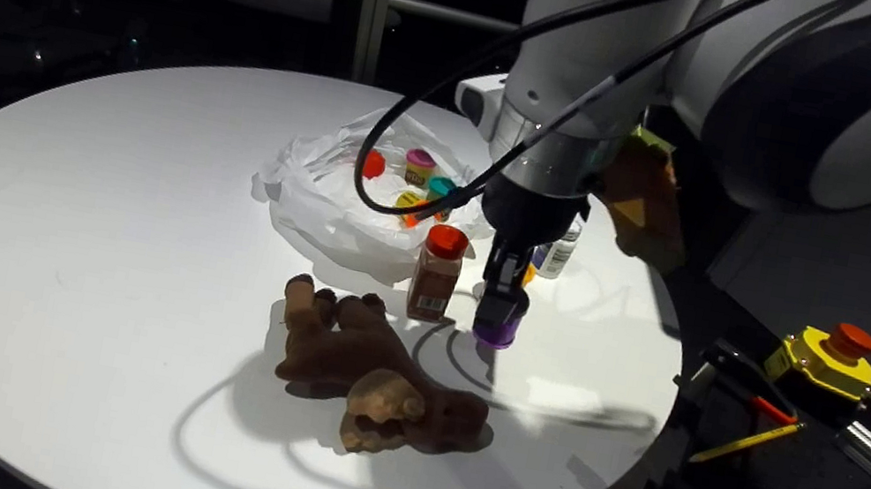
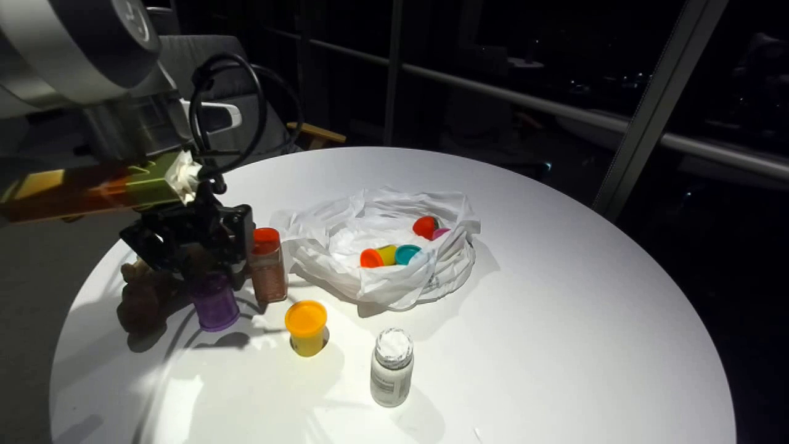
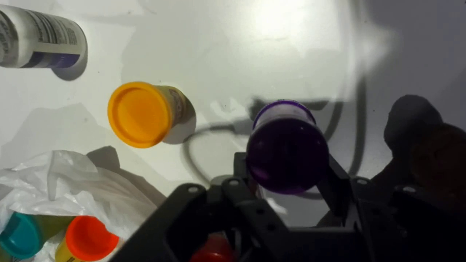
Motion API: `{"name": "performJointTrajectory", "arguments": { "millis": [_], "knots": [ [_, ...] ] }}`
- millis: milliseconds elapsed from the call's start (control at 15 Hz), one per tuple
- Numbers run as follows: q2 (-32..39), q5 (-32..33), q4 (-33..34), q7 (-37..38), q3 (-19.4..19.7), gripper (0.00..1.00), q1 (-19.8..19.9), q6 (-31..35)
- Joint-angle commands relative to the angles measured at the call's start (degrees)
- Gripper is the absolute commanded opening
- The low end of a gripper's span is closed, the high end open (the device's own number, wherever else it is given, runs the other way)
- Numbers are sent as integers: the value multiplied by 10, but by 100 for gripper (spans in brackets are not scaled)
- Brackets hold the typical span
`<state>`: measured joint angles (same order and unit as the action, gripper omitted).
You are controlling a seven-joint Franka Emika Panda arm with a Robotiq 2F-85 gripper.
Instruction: Pick up the objects from the plastic bag and them on the table.
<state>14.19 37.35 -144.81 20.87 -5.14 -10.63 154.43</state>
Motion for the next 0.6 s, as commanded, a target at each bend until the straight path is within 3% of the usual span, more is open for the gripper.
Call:
{"name": "performJointTrajectory", "arguments": {
  "millis": [0, 200, 400, 467, 533],
  "knots": [
    [83, 17, 62, 53, 10, 25, -15, 22],
    [97, 2, 66, 36, -2, 25, -8, 29],
    [76, -29, 46, 0, 17, 25, -32, 47],
    [67, -8, 42, 16, 1, 75, -14, 44],
    [54, 3, 35, 22, 9, 76, -20, 41]
  ]
}}
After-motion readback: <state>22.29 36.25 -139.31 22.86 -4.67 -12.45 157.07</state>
